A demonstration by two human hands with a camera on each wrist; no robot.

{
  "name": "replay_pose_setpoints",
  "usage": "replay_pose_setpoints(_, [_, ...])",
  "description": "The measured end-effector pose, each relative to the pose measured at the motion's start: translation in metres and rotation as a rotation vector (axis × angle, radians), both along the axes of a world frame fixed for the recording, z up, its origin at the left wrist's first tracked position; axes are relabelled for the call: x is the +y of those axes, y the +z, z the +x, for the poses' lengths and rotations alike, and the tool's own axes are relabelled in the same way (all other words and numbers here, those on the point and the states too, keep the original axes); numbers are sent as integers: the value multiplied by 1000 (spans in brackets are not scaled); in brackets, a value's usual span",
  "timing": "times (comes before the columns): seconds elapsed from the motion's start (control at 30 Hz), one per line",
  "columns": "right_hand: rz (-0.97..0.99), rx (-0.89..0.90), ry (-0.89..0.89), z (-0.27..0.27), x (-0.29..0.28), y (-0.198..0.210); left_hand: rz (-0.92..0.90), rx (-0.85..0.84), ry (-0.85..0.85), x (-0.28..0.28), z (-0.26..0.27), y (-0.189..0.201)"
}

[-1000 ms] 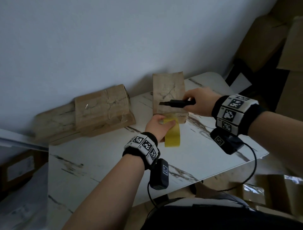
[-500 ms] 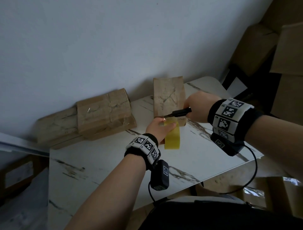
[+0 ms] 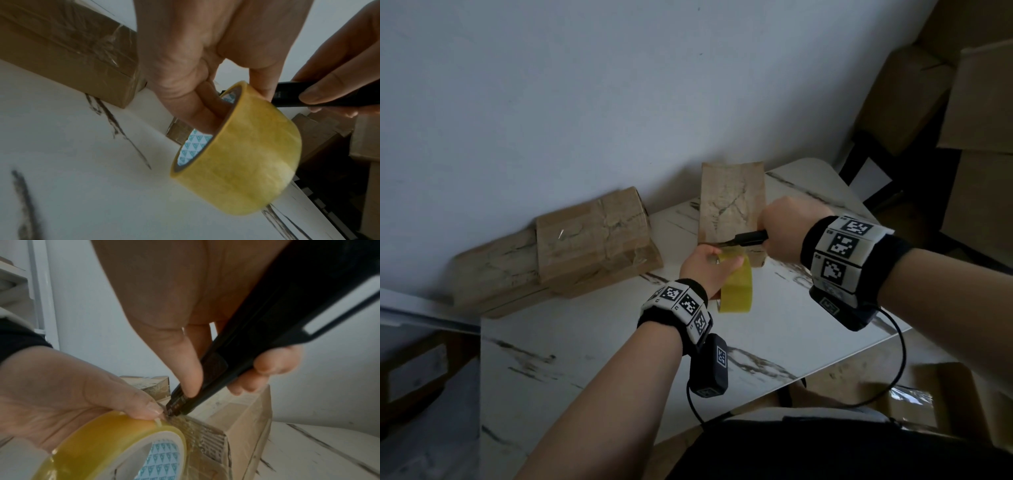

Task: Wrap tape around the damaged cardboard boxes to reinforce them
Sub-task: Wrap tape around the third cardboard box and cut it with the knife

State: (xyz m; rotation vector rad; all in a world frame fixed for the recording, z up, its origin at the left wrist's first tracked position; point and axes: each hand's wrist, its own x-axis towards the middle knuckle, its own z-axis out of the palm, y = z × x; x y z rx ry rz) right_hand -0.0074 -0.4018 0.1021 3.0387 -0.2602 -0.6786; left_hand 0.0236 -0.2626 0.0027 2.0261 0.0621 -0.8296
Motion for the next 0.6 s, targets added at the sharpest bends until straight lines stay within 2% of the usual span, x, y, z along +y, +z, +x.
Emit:
replay_pose_setpoints(0.13, [-22, 5, -22, -5, -4, 8, 25, -52, -14, 1, 0, -1])
replay_pose_setpoints(0.43, [-54, 25, -18, -9, 2, 7, 4, -7, 5, 2, -1, 0])
replay_pose_setpoints(0.6, [-111, 64, -45, -16, -15, 9, 127, -117, -101, 8, 0, -3])
